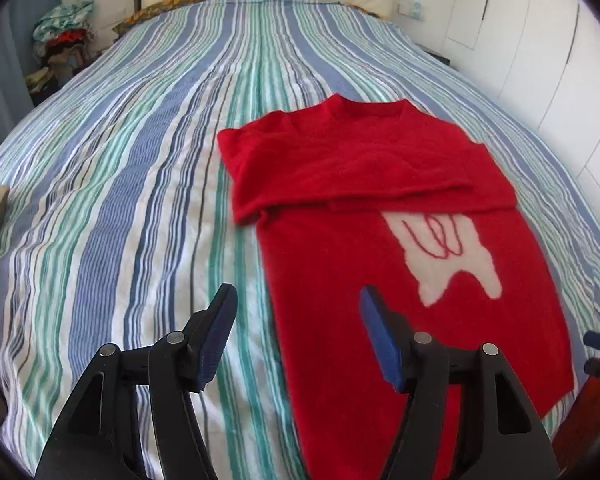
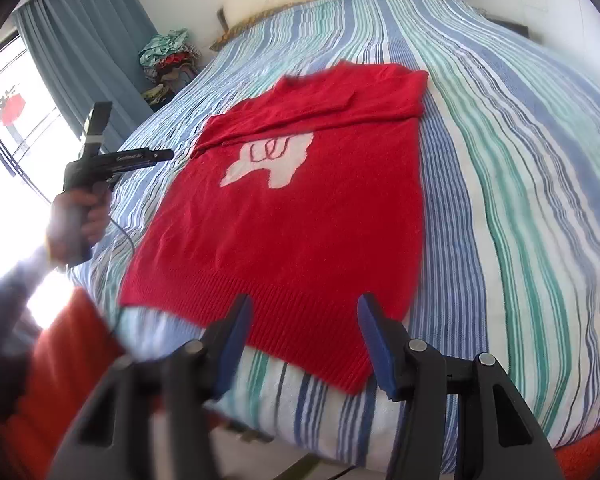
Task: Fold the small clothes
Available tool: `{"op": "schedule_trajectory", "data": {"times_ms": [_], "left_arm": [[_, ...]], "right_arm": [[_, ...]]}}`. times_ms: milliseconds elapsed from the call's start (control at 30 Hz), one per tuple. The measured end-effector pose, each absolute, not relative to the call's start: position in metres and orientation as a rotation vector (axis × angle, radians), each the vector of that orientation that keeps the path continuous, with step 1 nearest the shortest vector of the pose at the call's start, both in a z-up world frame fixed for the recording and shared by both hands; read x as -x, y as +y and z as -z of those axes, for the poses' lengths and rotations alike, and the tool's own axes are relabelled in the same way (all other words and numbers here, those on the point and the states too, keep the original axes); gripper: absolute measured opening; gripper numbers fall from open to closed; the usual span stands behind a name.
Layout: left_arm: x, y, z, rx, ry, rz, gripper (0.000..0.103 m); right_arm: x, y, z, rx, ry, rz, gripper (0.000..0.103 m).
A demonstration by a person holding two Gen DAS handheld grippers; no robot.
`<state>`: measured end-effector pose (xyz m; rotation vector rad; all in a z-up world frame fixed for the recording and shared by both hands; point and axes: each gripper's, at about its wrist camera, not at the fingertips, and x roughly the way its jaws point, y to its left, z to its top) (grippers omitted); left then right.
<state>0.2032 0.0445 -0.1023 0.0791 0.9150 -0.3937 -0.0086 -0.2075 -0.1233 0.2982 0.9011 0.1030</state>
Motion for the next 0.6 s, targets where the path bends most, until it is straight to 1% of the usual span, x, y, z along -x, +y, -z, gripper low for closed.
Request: {"op": "schedule_trajectory", "data": {"times_ms": [67, 167, 233, 267, 300, 500, 600], "left_arm": [[-0.174, 0.032, 0.114, -0.116, 0.932, 0.406, 0.068], [-0.145, 0.023, 0.142, -0.2, 1.001, 0.376, 0.068], [-0.132, 0.031, 0.159, -0.192, 1.035, 0.35, 0.068], [-0.126, 0.037, 0.158, -0.159, 1.02, 0.344, 0.068], [-0.122, 0.043, 0.156, -0.133, 1.016, 0.336, 0.068], [-0.107, 0.055, 0.145, -0.082, 1.02, 0.311, 0.069], [-0.1, 0.06, 0.134, -0.051, 1.005, 0.294, 0.073]], "right_arm": [[-0.003, -0.212, 0.12, -0.27, 0.898, -0.103, 0.055], [-0.02, -0.21, 0.129, -0.226, 0.942, -0.123, 0.055], [-0.023, -0.205, 0.148, -0.17, 1.026, -0.113, 0.055], [-0.023, -0.202, 0.163, -0.141, 1.094, -0.102, 0.055], [-0.019, -0.2, 0.172, -0.128, 1.121, -0.095, 0.055], [-0.002, -0.206, 0.158, -0.155, 1.058, -0.047, 0.056], [0.005, -0.209, 0.146, -0.186, 1.013, -0.008, 0.056]]}}
